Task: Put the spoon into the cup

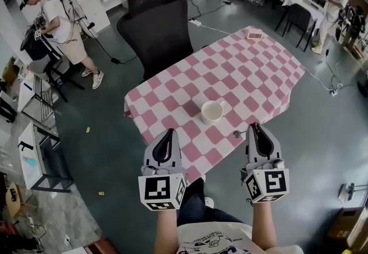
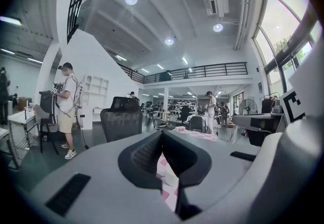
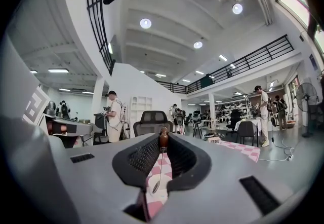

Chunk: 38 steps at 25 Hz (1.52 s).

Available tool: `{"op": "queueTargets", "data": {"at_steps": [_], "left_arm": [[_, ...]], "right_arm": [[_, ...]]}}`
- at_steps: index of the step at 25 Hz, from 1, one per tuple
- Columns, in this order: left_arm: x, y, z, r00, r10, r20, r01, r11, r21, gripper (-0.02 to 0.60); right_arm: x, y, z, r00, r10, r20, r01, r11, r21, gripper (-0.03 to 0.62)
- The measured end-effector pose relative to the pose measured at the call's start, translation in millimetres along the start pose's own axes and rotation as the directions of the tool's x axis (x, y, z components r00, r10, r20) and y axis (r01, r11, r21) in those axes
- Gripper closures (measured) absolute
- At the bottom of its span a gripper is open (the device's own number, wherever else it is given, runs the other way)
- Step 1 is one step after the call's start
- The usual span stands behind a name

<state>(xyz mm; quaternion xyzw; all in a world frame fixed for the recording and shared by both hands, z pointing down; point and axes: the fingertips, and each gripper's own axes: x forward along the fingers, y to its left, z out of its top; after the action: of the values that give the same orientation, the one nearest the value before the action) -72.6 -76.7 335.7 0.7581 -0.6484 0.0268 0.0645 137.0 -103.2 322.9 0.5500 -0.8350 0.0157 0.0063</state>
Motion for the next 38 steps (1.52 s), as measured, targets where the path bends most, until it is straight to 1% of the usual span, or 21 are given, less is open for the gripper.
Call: {"op": "queueTargets", "data": {"at_steps": [9,15,21,28,38], "left_arm": [[76,35,-1,0.999,-0.031,-0.036,0.031,1.000,0.003,0.568],[125,48,-10,0.996,-0.064,-0.067,0.065,0.998,0.004,0.568],[165,54,-23,0.989,-0.098,-0.111,0.098,0.995,0.001,0.568],[197,58,-47,0.980,-0.125,-0.155,0.124,0.992,-0.014,0.568],[221,64,-92,0.964,-0.138,-0.225,0.132,0.990,-0.043,0.568]], "right_arm": [[84,-1,-11,1.000,0.003,-0.026,-0.003,1.000,0.005,0.540],[132,-5,-26,0.998,0.001,-0.060,0.000,1.000,0.017,0.540],[167,-12,-48,0.994,0.005,-0.105,-0.001,0.999,0.035,0.540],[195,-19,-79,0.987,0.004,-0.161,0.006,0.998,0.064,0.540],[223,-15,-140,0.966,0.049,-0.252,-0.023,0.994,0.104,0.540]]}}
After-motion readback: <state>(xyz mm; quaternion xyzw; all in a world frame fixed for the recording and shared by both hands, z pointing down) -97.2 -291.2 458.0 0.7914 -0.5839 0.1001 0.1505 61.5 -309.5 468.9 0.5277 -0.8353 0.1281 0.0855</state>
